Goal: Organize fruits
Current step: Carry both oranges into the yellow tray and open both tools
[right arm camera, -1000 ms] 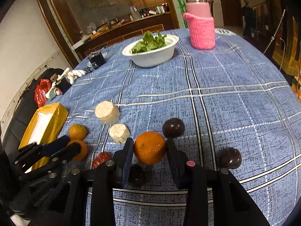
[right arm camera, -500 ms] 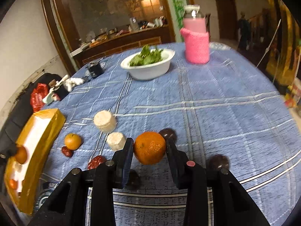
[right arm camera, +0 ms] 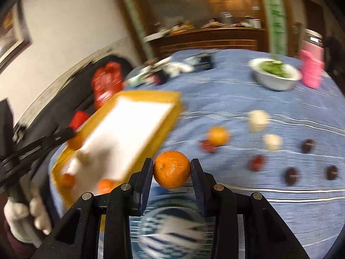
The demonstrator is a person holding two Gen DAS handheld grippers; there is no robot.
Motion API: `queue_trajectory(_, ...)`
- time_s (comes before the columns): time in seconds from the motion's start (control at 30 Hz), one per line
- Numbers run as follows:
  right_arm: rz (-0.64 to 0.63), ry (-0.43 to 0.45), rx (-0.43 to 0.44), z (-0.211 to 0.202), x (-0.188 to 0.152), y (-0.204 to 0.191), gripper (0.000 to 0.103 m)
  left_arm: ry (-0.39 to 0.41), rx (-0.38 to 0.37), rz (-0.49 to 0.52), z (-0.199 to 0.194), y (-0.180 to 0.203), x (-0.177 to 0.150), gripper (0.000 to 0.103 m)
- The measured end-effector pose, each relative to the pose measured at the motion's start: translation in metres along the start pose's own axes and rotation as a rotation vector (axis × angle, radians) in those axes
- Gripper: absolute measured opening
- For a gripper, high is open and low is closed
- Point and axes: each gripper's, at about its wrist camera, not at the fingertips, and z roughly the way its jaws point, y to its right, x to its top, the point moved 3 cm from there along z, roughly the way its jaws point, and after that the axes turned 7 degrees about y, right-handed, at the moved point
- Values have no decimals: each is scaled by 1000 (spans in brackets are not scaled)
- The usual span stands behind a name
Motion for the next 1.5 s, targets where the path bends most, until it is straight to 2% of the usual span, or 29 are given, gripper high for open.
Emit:
queue_trajectory(0.2, -150, -54, 49, 33, -14, -74, 40, 7, 88, -17, 0, -35, -5, 27)
queue_trajectory(0.43, -232, -89, 42, 64, -25, -109, 40, 22, 131, -49, 0, -57, -4, 27)
queue_trajectory(0.5, -257, -85, 25, 69, -28, -116, 41, 23, 134, -52, 0, -61, -4, 34)
queue_trajectory(0.6, -267, -91, 19, 73, -30, -119, 41, 45, 139, -49, -5, -62, -3, 48)
queue_trajectory(0.77, -275, -83, 14, 69, -32, -124, 42, 79, 137, -23, -15, -55, 1, 53)
queue_trajectory(0.9, -260, -48, 11, 57, -29, -122, 54, 100, 138, 0, -23, -48, 4, 57)
queue_trajectory(1.07, -235, -22, 4, 44, -24, -116, 57, 113, 136, 34, -32, -34, 5, 63)
queue_trajectory(1.37, -179, -1, -24, 27, -25, -95, 59, 123, 132, 110, -43, -5, 6, 66)
queue_trajectory(1.5, -144, 12, -40, 18, -26, -83, 63, 136, 134, 143, -49, 10, 6, 71)
